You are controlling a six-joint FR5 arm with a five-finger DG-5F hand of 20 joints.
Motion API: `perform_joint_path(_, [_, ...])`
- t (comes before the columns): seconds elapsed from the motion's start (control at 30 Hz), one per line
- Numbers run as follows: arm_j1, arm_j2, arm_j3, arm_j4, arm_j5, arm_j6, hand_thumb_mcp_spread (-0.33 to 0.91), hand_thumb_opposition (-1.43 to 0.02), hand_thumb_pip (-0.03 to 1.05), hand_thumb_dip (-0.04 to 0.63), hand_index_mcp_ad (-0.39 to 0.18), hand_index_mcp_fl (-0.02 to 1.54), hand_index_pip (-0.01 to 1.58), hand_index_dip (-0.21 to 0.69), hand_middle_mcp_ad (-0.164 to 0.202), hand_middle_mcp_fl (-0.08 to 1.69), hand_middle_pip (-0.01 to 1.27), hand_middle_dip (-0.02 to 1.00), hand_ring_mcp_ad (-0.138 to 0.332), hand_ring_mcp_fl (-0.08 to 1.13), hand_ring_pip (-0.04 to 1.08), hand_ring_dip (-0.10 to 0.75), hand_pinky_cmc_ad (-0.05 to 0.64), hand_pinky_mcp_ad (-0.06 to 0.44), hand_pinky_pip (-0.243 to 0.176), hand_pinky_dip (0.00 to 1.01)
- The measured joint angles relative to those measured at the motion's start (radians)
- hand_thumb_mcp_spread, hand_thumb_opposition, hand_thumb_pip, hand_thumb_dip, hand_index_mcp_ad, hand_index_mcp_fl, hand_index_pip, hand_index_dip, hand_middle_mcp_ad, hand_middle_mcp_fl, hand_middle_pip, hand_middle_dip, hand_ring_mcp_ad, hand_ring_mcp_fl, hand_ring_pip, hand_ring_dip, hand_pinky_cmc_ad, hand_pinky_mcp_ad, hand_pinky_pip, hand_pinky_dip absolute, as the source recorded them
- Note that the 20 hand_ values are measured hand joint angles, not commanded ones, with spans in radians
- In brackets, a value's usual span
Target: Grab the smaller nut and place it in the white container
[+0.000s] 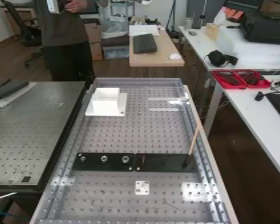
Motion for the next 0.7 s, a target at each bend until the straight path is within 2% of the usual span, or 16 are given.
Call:
perform_joint_path(0.23, [-0.001,-0.001,0.003,-0.005,-0.001,-0.003,0.18,-0.73,0.39,0.012,-0.094,0.02,0.07,0.201,0.089,-0.01,0.16,0.20,0.199,0.00,0.11,0.091,0.445,0.365,-0.091,0.22])
perform_joint_path(0.7, [-0.004,0.001,0.002,-0.008,-0.003,-0.002,0.18,-0.73,0.39,0.012,-0.094,0.02,0.07,0.201,0.099,-0.01,0.16,0.20,0.215,0.00,0.11,0.091,0.447,0.363,-0.091,0.22])
